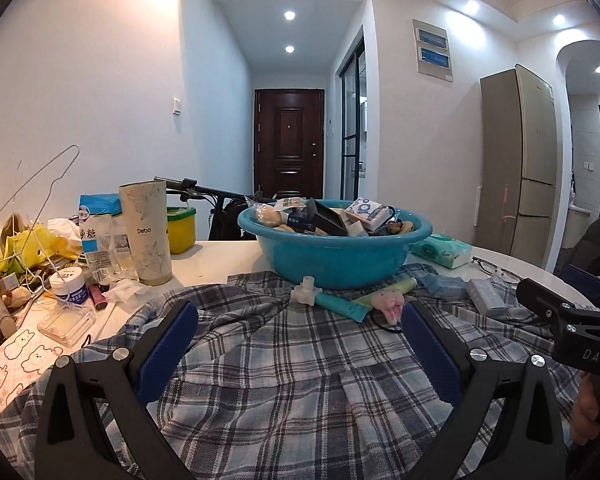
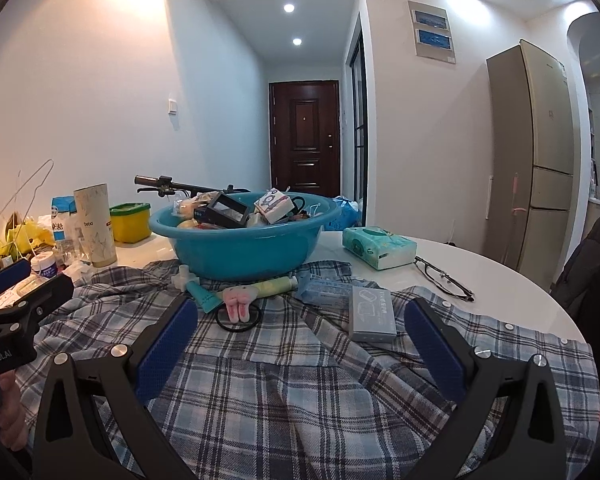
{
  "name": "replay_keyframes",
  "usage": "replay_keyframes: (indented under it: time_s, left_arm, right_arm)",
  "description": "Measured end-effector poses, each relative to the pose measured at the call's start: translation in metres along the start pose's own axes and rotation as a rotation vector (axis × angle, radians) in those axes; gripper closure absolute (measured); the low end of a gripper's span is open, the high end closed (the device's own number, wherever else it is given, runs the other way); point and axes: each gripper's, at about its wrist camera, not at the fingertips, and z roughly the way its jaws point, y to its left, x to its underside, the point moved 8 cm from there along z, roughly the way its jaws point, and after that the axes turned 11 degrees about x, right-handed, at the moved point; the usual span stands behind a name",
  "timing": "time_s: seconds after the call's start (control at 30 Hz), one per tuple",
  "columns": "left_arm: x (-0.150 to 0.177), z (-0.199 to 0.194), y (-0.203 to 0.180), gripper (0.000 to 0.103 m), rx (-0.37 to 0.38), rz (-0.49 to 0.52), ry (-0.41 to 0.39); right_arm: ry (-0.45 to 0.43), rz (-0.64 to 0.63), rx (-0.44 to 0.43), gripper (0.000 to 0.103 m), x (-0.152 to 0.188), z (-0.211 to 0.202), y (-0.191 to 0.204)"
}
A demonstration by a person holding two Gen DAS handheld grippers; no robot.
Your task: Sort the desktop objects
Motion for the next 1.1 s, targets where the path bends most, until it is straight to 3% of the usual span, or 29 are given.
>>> replay_keyframes:
  time_s: [1.1]
  left_arm:
    - [-0.0012, -0.0031, 0.0012, 0.0, -0.032, -0.009, 0.001]
  right_arm:
    - [0.001, 0.006, 0.016, 0.0, -0.0001, -0.0027, -0.0046]
